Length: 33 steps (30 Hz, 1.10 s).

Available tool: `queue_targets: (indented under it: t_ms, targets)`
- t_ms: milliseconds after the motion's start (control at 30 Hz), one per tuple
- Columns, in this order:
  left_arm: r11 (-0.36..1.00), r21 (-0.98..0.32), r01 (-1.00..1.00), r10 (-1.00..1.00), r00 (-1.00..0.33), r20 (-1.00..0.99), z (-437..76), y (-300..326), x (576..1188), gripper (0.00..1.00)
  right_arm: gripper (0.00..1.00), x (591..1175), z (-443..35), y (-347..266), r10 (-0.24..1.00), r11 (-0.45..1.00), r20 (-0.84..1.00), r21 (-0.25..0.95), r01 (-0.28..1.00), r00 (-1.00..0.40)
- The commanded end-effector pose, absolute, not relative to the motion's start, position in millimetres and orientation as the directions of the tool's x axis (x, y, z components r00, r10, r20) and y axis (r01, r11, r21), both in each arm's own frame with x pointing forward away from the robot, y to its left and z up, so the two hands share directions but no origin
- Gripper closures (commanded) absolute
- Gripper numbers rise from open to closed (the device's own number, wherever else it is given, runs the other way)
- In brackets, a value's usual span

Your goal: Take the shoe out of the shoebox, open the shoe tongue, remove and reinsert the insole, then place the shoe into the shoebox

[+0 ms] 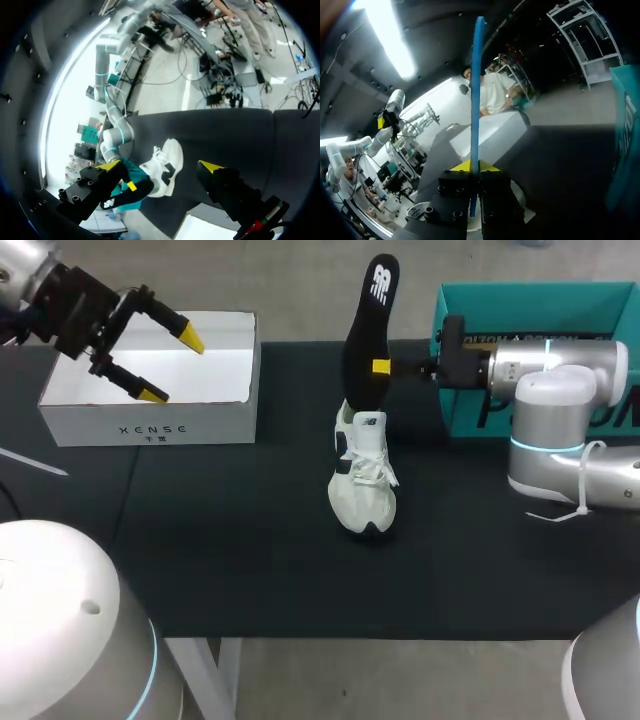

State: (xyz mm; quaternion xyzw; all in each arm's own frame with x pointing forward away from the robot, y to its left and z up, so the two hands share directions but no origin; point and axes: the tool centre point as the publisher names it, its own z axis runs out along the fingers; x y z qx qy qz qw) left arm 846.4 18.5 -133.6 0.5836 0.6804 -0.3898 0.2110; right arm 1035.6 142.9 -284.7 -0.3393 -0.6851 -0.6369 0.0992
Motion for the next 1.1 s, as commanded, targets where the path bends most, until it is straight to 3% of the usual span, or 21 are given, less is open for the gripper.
queue_targets:
  t_ms: [33,1100]
  targets:
    - [0.014,-0.284,0.959,0.632,-0.229,-0.74,-133,19,847,0.0,1.0,1036,-291,146,0.346,-0.04,0.58,0.795,0.606,-0.738]
    - [0.014,-0.284,0.959,0.632,-0.229,-0.74,-133,19,847,0.0,1.0,1011,-304,144,0.382,0.038,0.597,0.752,0.658,-0.705]
